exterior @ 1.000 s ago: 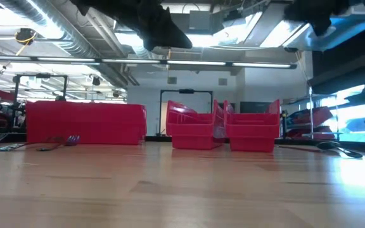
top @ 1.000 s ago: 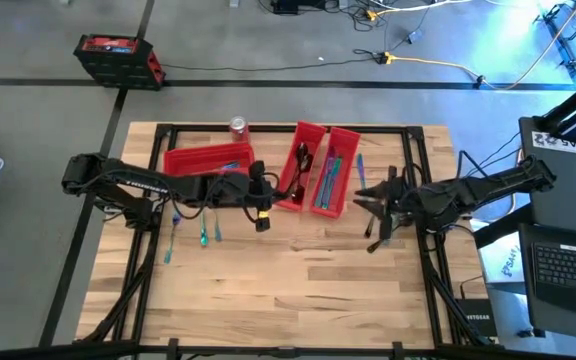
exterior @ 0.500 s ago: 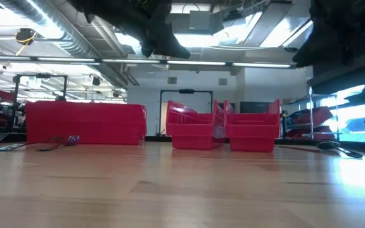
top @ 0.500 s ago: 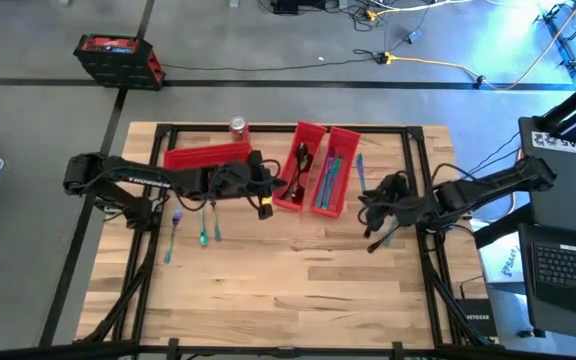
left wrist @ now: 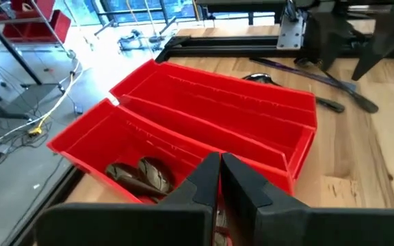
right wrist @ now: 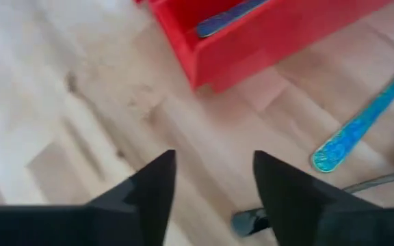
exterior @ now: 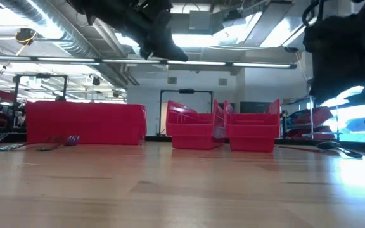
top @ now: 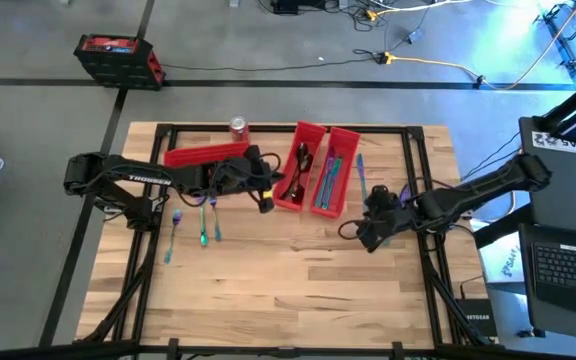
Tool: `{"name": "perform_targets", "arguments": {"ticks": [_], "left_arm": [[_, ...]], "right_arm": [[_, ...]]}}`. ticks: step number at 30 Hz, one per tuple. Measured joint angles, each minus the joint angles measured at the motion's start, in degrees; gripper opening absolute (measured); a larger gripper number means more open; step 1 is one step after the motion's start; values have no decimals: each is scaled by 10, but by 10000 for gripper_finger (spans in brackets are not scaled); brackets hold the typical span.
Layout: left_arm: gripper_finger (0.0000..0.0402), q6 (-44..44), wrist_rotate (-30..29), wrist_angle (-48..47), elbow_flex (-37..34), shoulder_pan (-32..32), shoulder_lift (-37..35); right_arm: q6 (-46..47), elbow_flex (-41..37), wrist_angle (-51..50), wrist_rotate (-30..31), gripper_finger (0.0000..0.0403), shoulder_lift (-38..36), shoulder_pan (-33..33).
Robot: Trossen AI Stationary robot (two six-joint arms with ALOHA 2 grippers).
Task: Sort silverware
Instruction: Put the black spoon into the middle red bin
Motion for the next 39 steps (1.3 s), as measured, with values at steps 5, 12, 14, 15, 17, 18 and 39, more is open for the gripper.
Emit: {"name": "perform_targets", "arguments": {"ticks": [5, 12, 14, 15, 17, 18, 39], "left_arm": [[0, 4, 1, 7, 0, 3, 0], [0, 4, -2, 13, 0, 19, 0], [0, -7, -3, 16, 0, 24, 2], [0, -11, -3, 18, 0, 28, 3], [0, -20, -3, 15, 0, 34, 4], [0, -21, -3, 15, 0, 35, 5], [0, -11, -3, 4, 0, 37, 9]], "right_arm": [[161, 0, -62, 65, 273, 26, -16], [361, -1, -207, -19, 314, 41, -42], [404, 1, -201, -1, 314, 48, -45], [414, 0, -203, 7, 314, 51, -51], [411, 0, -200, 15, 310, 58, -63], [407, 0, -206, 13, 308, 64, -69], [454, 2, -104, -9, 269, 270, -139]]}}
